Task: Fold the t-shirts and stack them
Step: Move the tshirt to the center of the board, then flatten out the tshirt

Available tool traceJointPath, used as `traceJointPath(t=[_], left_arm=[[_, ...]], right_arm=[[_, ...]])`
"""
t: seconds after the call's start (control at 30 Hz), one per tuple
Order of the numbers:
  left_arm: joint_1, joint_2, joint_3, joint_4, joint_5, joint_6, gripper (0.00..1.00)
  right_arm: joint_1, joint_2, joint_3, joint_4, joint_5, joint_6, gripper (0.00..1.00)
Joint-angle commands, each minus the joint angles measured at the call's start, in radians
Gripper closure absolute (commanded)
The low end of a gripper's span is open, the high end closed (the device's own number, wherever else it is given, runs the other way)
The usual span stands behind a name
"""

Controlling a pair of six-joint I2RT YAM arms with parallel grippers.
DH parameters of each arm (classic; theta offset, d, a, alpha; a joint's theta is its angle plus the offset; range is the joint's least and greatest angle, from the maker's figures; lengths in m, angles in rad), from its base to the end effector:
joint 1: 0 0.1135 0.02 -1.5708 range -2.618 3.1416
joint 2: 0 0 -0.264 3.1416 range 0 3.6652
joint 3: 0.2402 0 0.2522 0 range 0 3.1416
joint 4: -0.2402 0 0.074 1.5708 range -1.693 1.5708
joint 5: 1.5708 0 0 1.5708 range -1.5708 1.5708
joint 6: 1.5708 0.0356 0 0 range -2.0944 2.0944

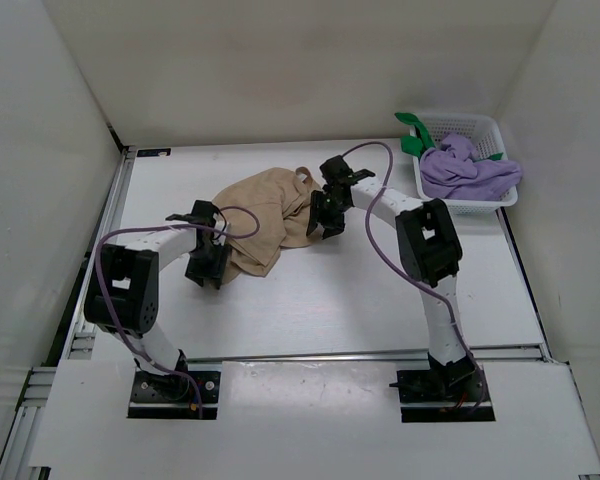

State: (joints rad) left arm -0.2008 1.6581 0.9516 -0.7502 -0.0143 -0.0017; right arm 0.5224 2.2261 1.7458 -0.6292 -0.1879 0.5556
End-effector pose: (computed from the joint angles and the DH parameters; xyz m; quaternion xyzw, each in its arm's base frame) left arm 0.2752 -0.0555 0.1542 0.0988 0.9934 0.0013 0.0574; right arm 0.4078 0.2424 0.1653 -0.0053 0.9694 0.1952 0.1485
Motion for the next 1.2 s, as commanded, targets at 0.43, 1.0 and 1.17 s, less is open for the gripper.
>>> traceJointPath(t=[0.43,1.0,1.17], left_arm=[[0.090,-0.219,0.113,-0.057,-0.010,0.002,0.90],[0.383,-0.373,0.648,-0.422,0.086,0.002,0.90],[0.414,-0.226,0.625,-0.445,0.099,0.002,0.90]], right_arm=[[-0.186,-0.377,-0.130,0.077,-0.139,-0.019,1.00],[-0.435,-1.004,-0.019,-0.043,0.100,-0.078,1.00],[-0.435,-0.935,-0.009,-0.052,0.122,-0.088,1.00]])
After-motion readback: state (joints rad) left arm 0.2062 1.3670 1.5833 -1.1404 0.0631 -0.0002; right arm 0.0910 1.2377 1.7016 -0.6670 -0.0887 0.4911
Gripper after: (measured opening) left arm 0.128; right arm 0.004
